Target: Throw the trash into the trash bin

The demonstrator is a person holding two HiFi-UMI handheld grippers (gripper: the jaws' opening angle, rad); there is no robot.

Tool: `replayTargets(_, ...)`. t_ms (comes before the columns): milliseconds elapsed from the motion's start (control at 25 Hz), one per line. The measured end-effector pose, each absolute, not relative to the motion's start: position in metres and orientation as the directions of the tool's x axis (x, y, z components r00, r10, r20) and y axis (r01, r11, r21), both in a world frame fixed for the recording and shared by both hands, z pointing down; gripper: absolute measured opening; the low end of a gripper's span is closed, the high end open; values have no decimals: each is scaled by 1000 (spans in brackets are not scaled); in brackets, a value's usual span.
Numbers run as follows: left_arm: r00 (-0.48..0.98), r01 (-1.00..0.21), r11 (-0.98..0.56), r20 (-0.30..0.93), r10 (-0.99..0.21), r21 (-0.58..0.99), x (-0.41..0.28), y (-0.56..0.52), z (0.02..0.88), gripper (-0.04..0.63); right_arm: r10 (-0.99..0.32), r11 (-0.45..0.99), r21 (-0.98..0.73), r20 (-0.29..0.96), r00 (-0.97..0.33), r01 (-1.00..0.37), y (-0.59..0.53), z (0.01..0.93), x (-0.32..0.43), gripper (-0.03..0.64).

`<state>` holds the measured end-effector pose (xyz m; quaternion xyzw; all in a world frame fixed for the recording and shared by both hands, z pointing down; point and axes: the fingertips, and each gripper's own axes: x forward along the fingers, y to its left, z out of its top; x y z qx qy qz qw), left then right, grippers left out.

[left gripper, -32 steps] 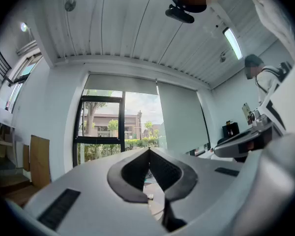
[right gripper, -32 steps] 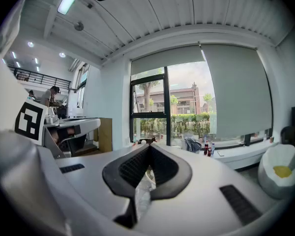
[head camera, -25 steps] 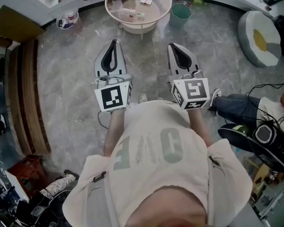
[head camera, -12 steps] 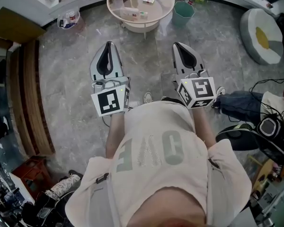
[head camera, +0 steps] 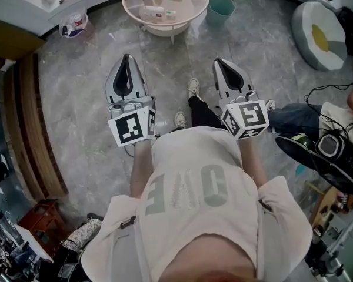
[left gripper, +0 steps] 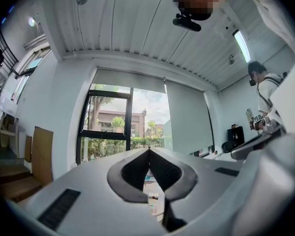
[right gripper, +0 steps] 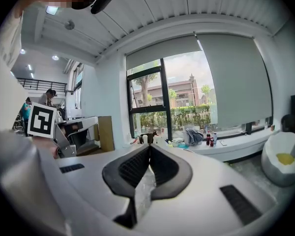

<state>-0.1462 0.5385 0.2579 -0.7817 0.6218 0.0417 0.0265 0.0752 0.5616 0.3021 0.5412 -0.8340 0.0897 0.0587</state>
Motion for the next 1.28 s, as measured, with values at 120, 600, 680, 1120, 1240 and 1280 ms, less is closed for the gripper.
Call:
replayTargets(120, 216, -976, -216, -106, -971, -13, -143, 514, 261, 12, -890, 403, -101, 188, -415, -910, 533, 312, 80, 14)
replayTargets(600, 172, -985, -173, -107, -979, 9, -123, 392, 241, 12, -874, 442, -145, 154, -461, -885, 383, 303, 108, 14)
replayTargets(680, 166, -985, -169, -91, -982, 32, -119, 372, 245, 12, -881, 428, -161, 145, -450, -889, 365, 302, 117, 14)
replayTargets(1120, 173, -985, -173, -60, -983, -15, -79, 278, 250, 12, -869, 427, -228, 165, -467, -875, 273, 323, 145, 14)
replayTargets(1240, 145, -989, -144, -42, -989, -27, -96, 256, 254, 12, -862, 434, -217, 181, -473, -874, 248, 327, 140, 14)
replayTargets(1280, 136, -991, -135, -42, -990, -24, -103, 247, 256, 12, -861, 436, -214, 183, -475, -874, 239, 329, 136, 14)
